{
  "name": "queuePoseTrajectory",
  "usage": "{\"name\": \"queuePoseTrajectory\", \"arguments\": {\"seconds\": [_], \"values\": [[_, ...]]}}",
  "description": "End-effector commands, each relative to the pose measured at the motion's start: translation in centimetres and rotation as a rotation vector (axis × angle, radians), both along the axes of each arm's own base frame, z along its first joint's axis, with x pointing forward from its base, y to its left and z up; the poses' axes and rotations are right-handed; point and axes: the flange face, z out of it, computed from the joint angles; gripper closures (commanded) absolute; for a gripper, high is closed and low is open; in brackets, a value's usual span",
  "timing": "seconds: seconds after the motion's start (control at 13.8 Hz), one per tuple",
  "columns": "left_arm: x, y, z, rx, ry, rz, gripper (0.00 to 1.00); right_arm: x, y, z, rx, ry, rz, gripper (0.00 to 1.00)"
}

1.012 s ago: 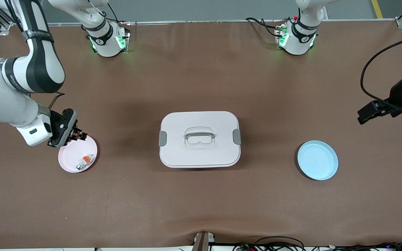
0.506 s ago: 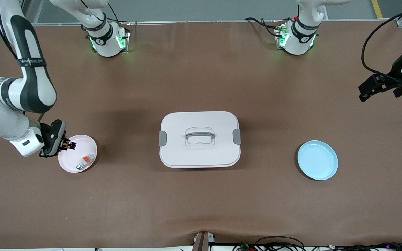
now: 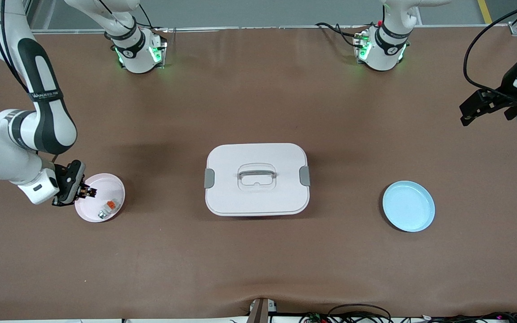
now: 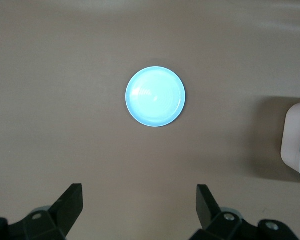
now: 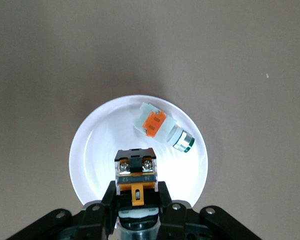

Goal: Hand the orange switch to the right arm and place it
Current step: 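Lower the switch onto the white plate and open the right gripper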

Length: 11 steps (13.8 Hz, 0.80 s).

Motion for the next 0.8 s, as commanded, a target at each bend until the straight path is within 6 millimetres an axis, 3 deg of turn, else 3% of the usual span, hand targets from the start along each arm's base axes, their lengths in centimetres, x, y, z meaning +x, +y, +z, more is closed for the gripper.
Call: {"name": "queuePoseTrajectory", "arguments": {"seconds": [0.0, 0.22, 0.72], "values": [[-0.7, 0.2, 0.4, -0.012, -0.007, -0.018, 0.00, -0.2, -1.9, -1.7, -0.004, -0.008, 0.017, 1.00], [-0.8, 0.3, 0.1, -0.009, 0.014, -0.034, 0.00, -1.3, -2.8, -3.7, -0.012, -0.028, 0.013, 1.00], [-0.8, 0.5, 0.3, -0.008, 0.012, -0.040, 0.00, -2.8, -3.0, -7.6, -0.009, -0.042, -0.014, 1.00]]}}
